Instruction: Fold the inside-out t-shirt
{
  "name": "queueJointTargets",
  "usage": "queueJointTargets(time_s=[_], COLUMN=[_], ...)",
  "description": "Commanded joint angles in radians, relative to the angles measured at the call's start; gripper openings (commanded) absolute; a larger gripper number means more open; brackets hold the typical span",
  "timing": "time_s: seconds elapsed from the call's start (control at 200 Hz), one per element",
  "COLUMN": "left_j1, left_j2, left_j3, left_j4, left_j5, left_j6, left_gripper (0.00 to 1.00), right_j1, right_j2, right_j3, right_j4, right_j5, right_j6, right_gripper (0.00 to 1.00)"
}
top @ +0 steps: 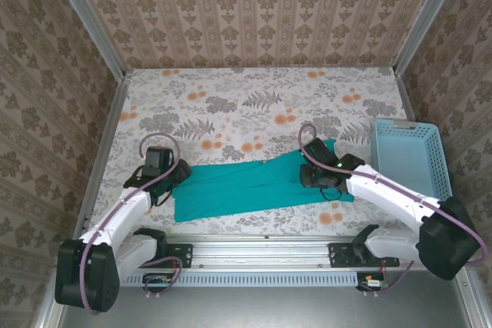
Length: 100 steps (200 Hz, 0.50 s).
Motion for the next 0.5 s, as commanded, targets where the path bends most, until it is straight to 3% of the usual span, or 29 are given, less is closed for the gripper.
queueJointTargets(time_s=[0.0,0.175,0.28,0.495], left_j1=[-0.004,-0.067,-0.076,-0.056], left_j2=[0.008,0.087,0.129,0.164], left_j3=[0.069,0.109,0.101,0.070], left_j4=[-0.016,0.001,0.015,0.044], left_j5=[0.026,0.024,0.017,0.005], left_j6=[0.027,0.026,0.023,0.028], left_gripper=[0.62,0.62,0.63,0.63], right_j1=[0.000,-0.001,0.001,0.099], right_j2=[0.039,0.206,0.280,0.244], right_j3=[0.094,0.171,0.169,0.044], right_j4=[-0.009,0.038,0.039,-0.020], right_j5=[0.037,0.055,0.051,0.096], right_j6=[-0.020,-0.020,-0.007,0.076], right_gripper=[0.38,0.39,0.32,0.24])
